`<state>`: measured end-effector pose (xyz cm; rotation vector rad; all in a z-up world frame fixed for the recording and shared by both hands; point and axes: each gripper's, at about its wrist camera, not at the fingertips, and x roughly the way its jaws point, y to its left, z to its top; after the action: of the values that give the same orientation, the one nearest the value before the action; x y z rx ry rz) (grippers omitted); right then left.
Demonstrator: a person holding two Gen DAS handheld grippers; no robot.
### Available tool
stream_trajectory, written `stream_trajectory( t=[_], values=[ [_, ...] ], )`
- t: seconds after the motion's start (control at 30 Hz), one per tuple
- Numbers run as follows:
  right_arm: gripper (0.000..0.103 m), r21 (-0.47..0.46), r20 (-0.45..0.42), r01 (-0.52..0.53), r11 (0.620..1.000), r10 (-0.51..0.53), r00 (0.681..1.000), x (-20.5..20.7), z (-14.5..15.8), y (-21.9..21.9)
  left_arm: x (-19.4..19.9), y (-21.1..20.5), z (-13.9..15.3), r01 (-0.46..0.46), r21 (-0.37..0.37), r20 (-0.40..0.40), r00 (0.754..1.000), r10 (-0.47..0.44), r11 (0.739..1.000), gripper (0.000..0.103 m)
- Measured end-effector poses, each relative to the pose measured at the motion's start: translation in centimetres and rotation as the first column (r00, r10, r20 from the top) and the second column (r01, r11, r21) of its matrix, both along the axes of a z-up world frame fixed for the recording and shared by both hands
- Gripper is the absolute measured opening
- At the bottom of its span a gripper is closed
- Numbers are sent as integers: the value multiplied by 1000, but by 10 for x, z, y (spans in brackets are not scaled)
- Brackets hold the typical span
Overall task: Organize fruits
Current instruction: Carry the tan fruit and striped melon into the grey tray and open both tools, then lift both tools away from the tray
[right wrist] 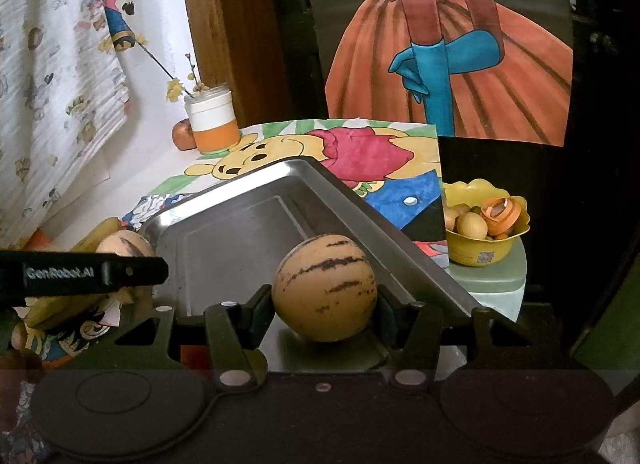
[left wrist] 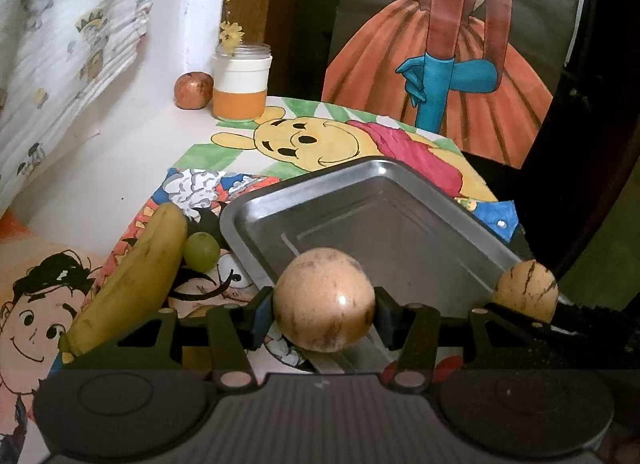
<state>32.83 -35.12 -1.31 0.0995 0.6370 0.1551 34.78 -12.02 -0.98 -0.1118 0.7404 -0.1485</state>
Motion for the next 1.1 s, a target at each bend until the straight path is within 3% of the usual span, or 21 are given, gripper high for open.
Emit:
stream_trajectory(
  t=[0.13,0.3,0.6,0.7,0.87,1.1],
  values=[
    [62,8,11,1,1000,-1,1000,-7,2,-2,-5,5,8,1,-37,22,1000,0,999,71],
    [70,15,36,5,1000,-5,999,-20,11,-2,-18,14,22,-30,-79,62,997,35,996,78],
    [96,18,144,21,1000,-23,989,-59,45,6,-59,49,51,-135,-160,126,980,156,978,102],
    [102,16,177,19,1000,-21,984,-74,59,11,-76,59,59,-175,-156,147,969,198,972,103],
    [102,53,201,0,999,-11,980,-102,80,17,-111,77,69,-235,-130,172,952,255,963,103],
    [102,-27,228,-8,1000,14,974,-144,98,34,-165,99,68,-285,-123,175,936,304,950,103]
  ],
)
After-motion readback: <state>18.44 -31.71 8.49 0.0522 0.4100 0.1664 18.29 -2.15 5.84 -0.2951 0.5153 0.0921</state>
